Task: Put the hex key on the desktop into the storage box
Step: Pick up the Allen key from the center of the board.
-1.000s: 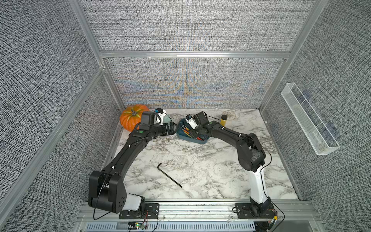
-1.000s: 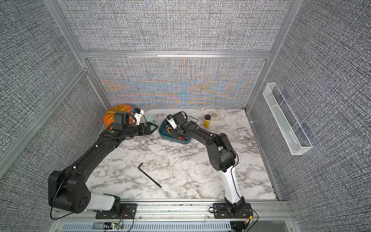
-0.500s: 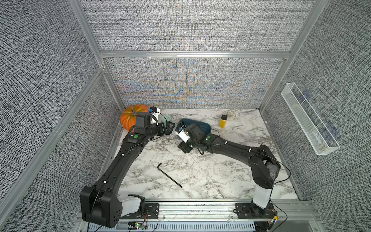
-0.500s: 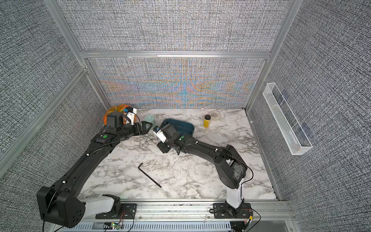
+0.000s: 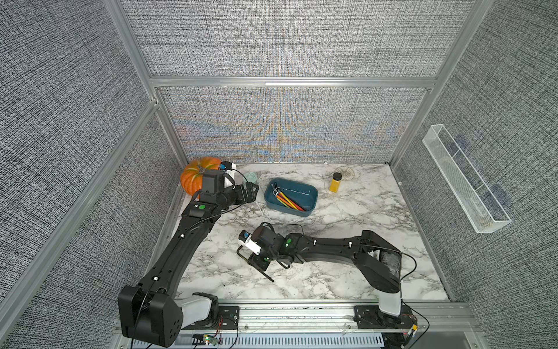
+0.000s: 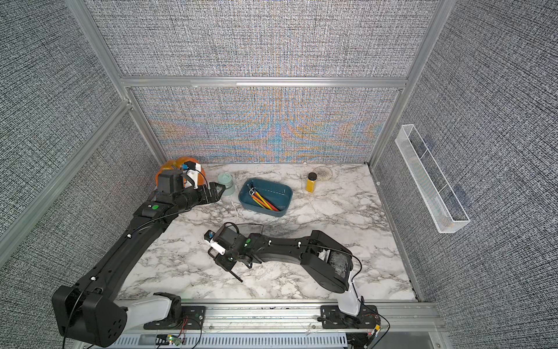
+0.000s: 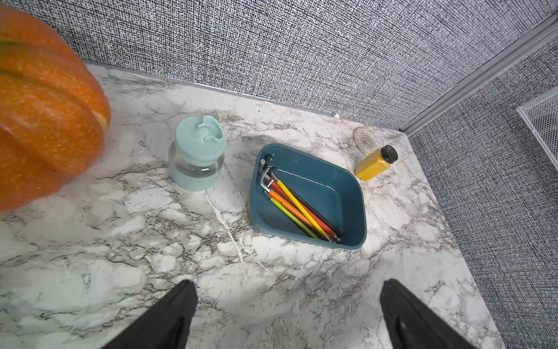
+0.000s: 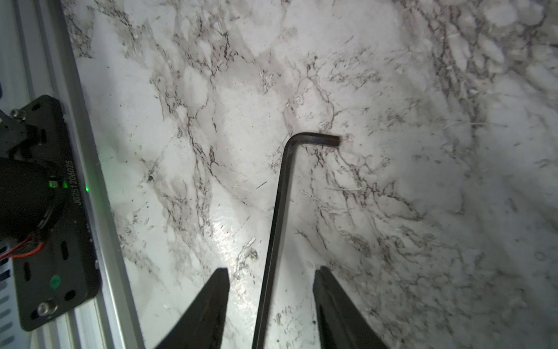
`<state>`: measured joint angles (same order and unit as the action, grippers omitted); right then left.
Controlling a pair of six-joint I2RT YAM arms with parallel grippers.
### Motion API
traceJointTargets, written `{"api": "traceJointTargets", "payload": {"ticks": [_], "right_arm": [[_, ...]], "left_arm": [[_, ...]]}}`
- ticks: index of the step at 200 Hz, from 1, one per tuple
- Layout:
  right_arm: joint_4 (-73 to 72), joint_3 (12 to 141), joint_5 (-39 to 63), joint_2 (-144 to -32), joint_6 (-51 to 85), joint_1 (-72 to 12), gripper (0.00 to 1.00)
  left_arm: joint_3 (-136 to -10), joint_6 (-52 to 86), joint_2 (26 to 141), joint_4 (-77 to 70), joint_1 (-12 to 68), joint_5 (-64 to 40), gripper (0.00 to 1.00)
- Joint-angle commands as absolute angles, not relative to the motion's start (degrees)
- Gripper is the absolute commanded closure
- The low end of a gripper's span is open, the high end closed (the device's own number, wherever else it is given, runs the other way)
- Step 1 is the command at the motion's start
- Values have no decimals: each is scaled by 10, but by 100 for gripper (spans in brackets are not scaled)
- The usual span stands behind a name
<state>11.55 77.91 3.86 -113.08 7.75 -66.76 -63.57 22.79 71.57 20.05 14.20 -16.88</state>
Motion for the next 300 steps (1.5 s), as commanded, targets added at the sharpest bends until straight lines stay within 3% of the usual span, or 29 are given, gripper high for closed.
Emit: {"api": "traceJointTargets", "payload": {"ticks": [1, 120, 183, 224, 300], "right_arm": [[136, 787, 25, -1141, 99, -680, 51], [204, 842, -7, -1206, 105, -699, 61], [227, 856, -11, -1223, 102, -700, 79], [229, 849, -11, -1221, 107, -700, 100], [241, 842, -65, -1176, 68, -671, 100]], "left_arm": [[-641, 232, 715, 199, 142, -172, 0], [-639, 235, 735, 182, 142, -192, 0], [-643, 232, 740, 183, 142, -200, 0], [-643, 232, 731, 181, 142, -195, 0], [-649, 250, 731, 156, 142, -227, 0]]}}
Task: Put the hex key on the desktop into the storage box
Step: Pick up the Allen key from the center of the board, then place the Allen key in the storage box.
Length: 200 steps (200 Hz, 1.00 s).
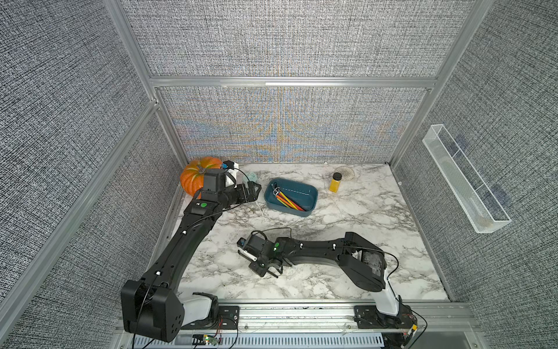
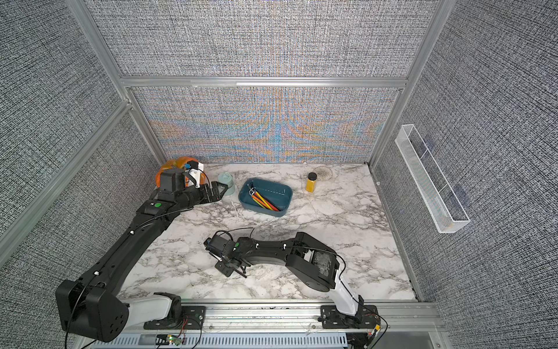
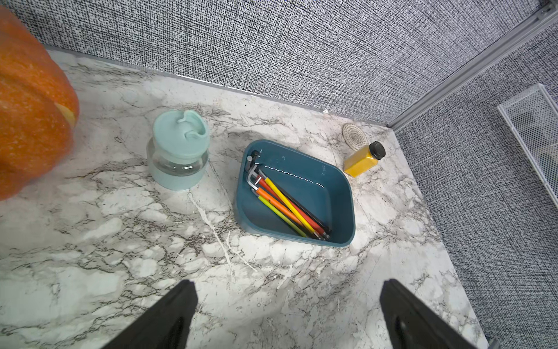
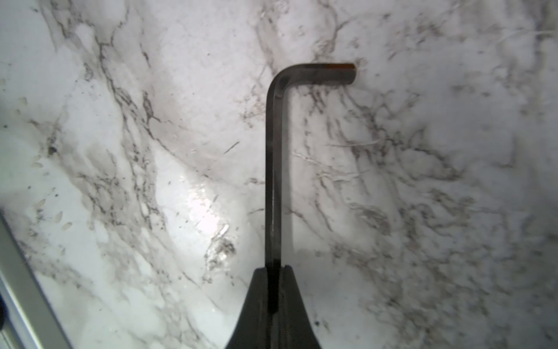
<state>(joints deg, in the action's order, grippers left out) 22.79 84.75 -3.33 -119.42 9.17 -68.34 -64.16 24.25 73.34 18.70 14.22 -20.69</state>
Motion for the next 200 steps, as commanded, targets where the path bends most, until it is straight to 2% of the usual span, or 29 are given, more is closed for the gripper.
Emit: {"api": "traceJointTargets", "payload": {"ticks": [1, 56, 124, 200], "right_arm": [[241, 841, -66, -1175, 67, -671, 100], [219, 773, -97, -1105, 45, -611, 100], [227, 796, -130, -1065, -41, -496, 100], [248, 971, -96, -1188, -131, -379, 100]], "left_arm": [[-649, 250, 731, 156, 142, -227, 0], [-643, 270, 726, 127, 142, -255, 0], [-646, 269, 729, 127, 142, -267, 0], [-644, 267, 747, 127, 142, -278, 0]]}}
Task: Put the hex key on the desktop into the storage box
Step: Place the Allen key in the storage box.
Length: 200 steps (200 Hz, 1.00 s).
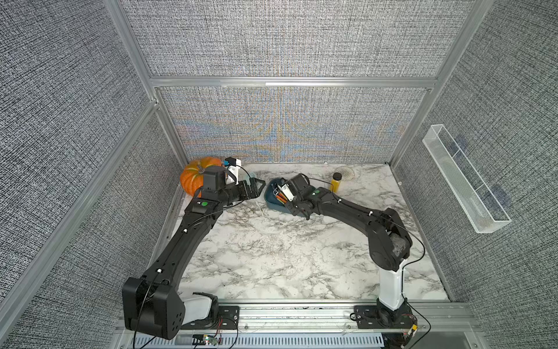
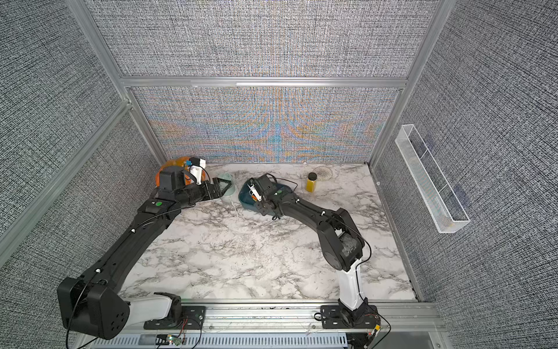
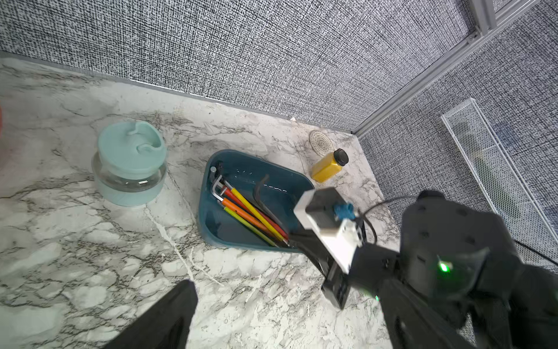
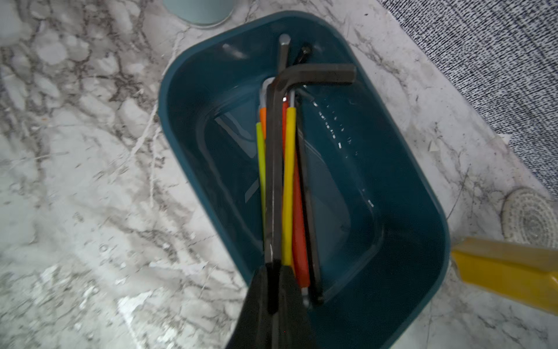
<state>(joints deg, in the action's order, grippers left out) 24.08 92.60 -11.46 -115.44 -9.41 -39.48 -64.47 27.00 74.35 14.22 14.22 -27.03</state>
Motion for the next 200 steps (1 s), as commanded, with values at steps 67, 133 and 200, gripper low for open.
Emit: {"api": "traceJointTargets", "payload": {"ticks": [67, 133, 200], "right_arm": [[269, 1108, -79, -1292, -170, -352, 100], [236, 1074, -63, -1312, -168, -349, 100], [222, 1042, -57, -1315, -161, -348, 95]], "left_arm": [[-648, 258, 755, 132, 142, -277, 0], [-644, 254, 761, 132, 142, -276, 0], [-642, 260, 768, 131, 142, -276, 0]]}}
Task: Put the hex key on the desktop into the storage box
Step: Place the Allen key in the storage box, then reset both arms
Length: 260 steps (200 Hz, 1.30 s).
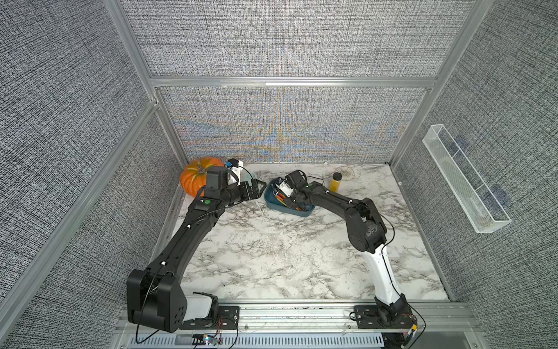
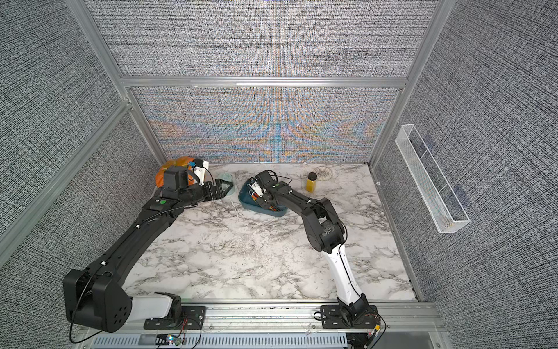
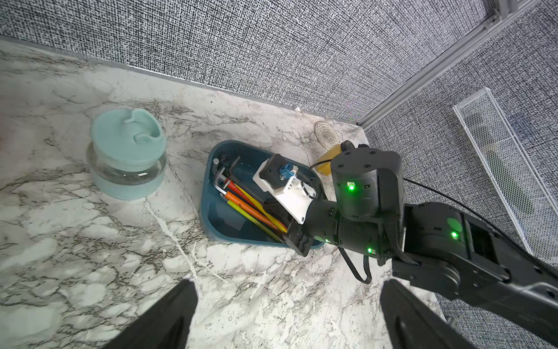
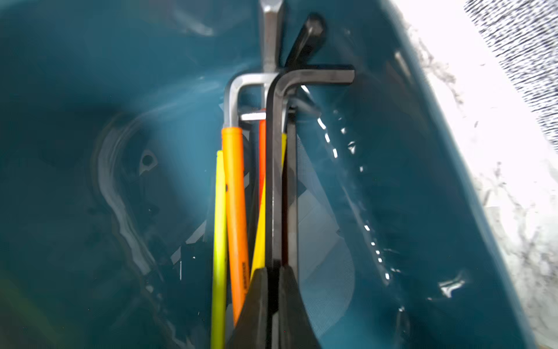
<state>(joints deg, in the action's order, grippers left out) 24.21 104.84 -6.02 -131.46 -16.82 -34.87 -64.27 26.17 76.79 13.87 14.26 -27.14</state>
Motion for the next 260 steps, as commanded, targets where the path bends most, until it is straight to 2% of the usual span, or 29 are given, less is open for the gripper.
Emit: {"api": "traceJointTargets", "payload": {"ticks": [1, 25, 33, 40, 57, 128, 150, 156, 218, 243, 260], "right_arm": [[222, 1042, -57, -1316, -161, -348, 94], [219, 1037, -53, -1314, -159, -346, 81], [217, 1037, -52, -1313, -159, -347, 73], [216, 1037, -52, -1312, -158, -347, 61], [214, 1038, -51, -1308, -158, -346, 46], [178, 1017, -37, -1231, -139, -347, 25], [166, 1005, -34, -1180, -128, -348, 10], [161, 997, -34, -1164, -124, -348, 1], [30, 748, -51, -885, -32, -335, 1], [11, 652, -99, -770, 13, -309, 1], [6, 592, -148, -711, 36, -274, 1]], "left_arm": [[-642, 260, 769, 131, 143, -276, 0], [-642, 260, 766, 132, 142, -277, 0], [-643, 259, 766, 132, 142, -276, 0], [-644, 259, 766, 132, 142, -276, 0], [-645, 261, 767, 132, 142, -277, 0], [-650, 236, 751, 159, 142, -213, 0], [-653, 215, 740, 170, 142, -172, 0], [-653, 209, 736, 172, 142, -158, 0], [-566, 132, 672, 122, 142, 100, 0], [-471, 74, 647, 5, 138, 202, 0], [-405, 49, 650, -100, 125, 213, 0]]}}
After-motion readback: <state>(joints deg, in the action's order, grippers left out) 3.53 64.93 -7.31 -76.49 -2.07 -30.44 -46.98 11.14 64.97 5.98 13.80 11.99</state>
